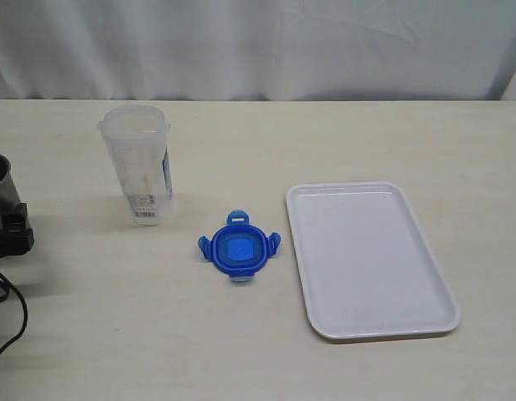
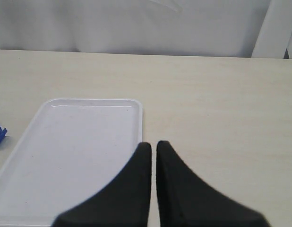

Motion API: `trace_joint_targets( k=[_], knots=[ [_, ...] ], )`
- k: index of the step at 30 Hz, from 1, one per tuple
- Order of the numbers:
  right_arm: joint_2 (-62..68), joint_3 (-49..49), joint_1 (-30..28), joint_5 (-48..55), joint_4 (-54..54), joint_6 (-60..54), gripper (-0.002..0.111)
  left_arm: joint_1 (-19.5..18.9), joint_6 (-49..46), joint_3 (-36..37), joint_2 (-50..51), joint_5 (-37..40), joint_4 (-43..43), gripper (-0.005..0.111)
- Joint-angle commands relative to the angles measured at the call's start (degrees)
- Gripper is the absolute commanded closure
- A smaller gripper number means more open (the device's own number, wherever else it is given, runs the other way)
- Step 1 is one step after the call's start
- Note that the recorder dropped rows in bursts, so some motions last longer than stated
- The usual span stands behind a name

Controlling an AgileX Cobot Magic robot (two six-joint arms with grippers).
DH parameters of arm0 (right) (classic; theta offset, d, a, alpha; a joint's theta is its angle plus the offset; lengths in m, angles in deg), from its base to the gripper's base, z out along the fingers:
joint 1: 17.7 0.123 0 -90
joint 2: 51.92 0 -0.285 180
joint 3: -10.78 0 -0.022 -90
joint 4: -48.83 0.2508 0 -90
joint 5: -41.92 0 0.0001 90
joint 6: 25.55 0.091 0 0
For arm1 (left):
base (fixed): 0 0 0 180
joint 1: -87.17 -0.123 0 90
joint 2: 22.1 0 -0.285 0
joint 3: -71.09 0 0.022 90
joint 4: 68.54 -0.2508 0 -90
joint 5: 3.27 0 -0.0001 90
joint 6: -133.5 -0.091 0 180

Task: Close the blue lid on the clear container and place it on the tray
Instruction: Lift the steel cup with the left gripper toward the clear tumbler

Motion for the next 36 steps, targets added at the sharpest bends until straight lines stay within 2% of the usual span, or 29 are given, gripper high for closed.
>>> trace_joint_targets(
  k=[1, 15, 36],
  knots=[
    [-0.2, -0.1, -0.1, 0.0, 0.2, -0.1, 0.104, -0.1, -0.1, -0.7, 1.1, -0.7, 0.2, 0.002],
    [-0.2, -0.1, -0.1, 0.0, 0.2, -0.1, 0.104, -0.1, -0.1, -5.3, 1.6, 0.3, 0.2, 0.002],
    [-0.2, -0.1, -0.1, 0.0, 0.2, -0.1, 0.104, -0.1, -0.1, -5.3, 4.7, -0.7, 0.2, 0.002]
  ],
)
